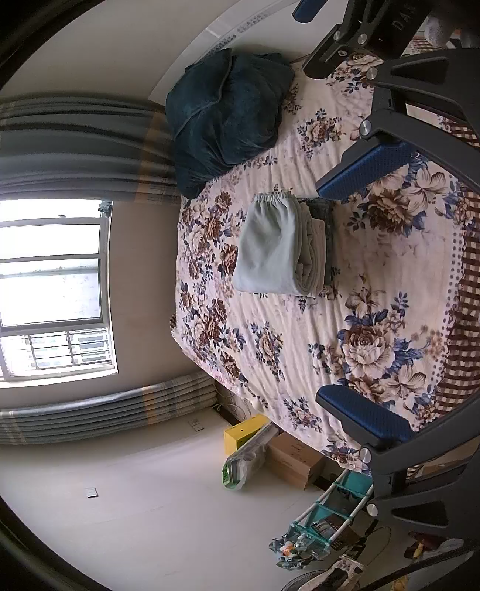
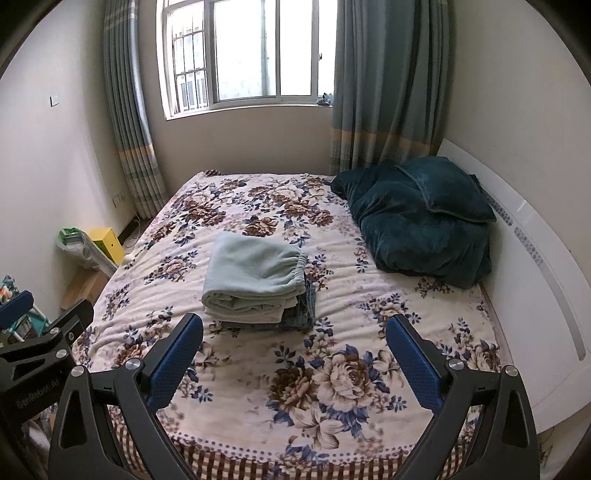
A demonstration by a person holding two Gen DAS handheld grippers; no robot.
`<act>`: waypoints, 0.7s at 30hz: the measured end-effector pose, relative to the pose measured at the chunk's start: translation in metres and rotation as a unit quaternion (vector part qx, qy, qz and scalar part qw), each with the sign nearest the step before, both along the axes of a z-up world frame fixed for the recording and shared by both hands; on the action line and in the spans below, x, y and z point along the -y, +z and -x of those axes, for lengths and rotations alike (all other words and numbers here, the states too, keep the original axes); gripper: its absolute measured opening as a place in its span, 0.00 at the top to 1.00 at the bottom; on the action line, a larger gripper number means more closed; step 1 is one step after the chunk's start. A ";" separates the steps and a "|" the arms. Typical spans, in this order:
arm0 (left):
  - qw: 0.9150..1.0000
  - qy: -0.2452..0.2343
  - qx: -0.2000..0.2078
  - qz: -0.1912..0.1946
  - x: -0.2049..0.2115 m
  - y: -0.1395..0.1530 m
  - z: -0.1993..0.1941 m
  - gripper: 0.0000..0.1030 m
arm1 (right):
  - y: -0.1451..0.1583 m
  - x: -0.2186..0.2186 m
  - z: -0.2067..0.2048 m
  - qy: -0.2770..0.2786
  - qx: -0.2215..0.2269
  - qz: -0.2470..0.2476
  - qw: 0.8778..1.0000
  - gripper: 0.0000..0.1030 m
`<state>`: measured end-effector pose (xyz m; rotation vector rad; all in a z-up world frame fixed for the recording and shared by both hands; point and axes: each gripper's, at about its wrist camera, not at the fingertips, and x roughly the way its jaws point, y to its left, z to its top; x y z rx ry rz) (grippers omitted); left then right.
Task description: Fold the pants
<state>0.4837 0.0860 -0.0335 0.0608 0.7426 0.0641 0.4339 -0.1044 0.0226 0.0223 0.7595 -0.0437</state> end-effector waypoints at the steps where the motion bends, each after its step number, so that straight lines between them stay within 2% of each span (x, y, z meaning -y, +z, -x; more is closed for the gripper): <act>1: 1.000 0.000 0.000 0.001 0.000 0.000 0.000 0.00 | 0.000 0.000 0.000 0.001 0.000 -0.001 1.000 0.02; 21: 1.000 0.000 0.008 0.003 0.004 0.005 0.000 0.00 | 0.000 0.000 0.002 0.000 0.001 -0.003 1.000 0.02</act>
